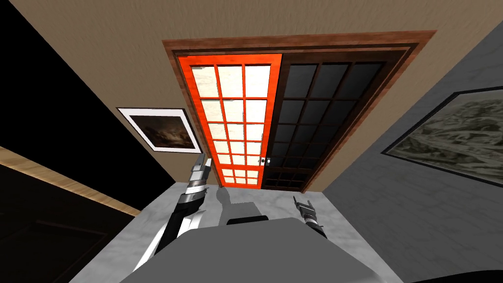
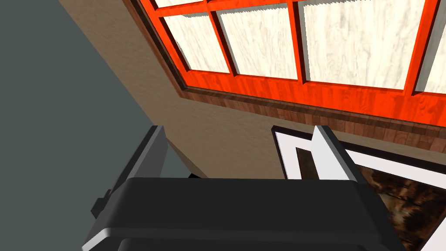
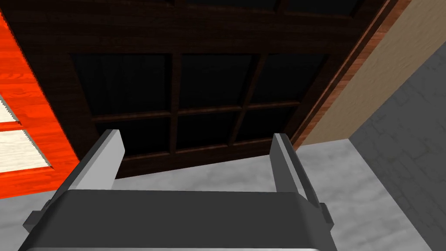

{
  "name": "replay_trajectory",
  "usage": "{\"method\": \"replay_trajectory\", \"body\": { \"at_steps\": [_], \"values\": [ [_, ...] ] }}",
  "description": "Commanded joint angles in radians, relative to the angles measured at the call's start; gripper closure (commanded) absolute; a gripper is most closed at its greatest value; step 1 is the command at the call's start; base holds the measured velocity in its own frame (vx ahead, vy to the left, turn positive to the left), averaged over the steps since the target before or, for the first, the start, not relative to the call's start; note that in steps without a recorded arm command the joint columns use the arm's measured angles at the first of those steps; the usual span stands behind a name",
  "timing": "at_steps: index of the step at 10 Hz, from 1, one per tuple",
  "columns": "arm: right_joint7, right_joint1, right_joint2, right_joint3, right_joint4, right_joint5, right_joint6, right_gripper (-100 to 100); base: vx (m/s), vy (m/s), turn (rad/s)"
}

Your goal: Pull the door open

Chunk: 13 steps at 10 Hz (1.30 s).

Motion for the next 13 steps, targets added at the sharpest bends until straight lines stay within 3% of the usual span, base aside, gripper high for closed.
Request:
{"method": "replay_trajectory", "body": {
  "at_steps": [1, 4, 8, 13],
  "values": [
    [-0.007, -0.023, 0.003, 0.004, 0.013, 0.002, -0.01, -100, 0.156, -0.032, 0.11],
    [-0.009, -0.067, 0.015, 0.012, -0.006, 0.006, -0.014, -100, 0.2, 0.006, 0.124],
    [-0.01, -0.084, 0.02, 0.016, -0.014, 0.008, -0.016, -100, 0.08, -0.015, 0.048],
    [-0.012, -0.158, 0.046, 0.037, -0.053, 0.02, -0.021, -100, 0.178, -0.004, 0.114]
  ]
}}
